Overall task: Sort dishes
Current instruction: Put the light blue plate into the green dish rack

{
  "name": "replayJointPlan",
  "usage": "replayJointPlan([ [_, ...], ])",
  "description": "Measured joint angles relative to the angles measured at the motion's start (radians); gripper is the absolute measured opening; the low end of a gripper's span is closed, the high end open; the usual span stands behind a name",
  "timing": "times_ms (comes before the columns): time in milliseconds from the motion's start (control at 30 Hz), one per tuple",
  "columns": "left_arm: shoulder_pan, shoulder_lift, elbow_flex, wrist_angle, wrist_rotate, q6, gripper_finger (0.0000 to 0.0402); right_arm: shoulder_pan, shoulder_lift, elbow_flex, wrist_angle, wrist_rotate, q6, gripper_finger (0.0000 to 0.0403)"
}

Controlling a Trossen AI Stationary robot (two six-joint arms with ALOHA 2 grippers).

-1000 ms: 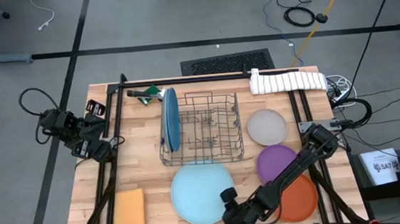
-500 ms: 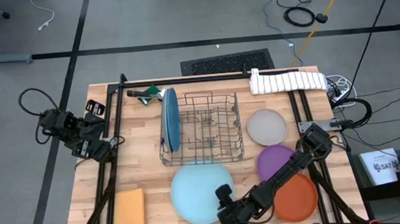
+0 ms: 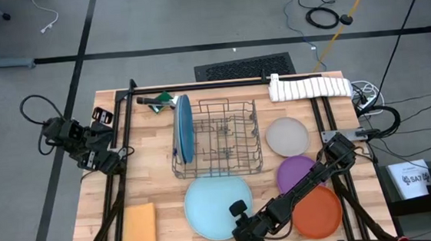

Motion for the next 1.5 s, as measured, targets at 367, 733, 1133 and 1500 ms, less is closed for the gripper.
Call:
replayJointPlan([
  [367,0.000,0.000,0.000,0.001,0.000,-0.001,0.0045,0.001,0.006,0.136,-0.051,-0.102,0.004,0.0001],
  [733,0.000,0.000,0.000,0.000,0.000,-0.003,0.0045,-0.009,0.002,0.457,-0.314,-0.063,-0.097,0.0001],
  [1133,0.000,0.000,0.000,0.000,0.000,-0.003,0.0045,-0.016,-0.002,0.773,-0.507,-0.011,-0.209,0.0000],
  [1500,0.000,0.000,0.000,0.000,0.000,-0.003,0.0045,-0.012,-0.011,0.919,-0.540,0.148,-0.300,0.0000],
])
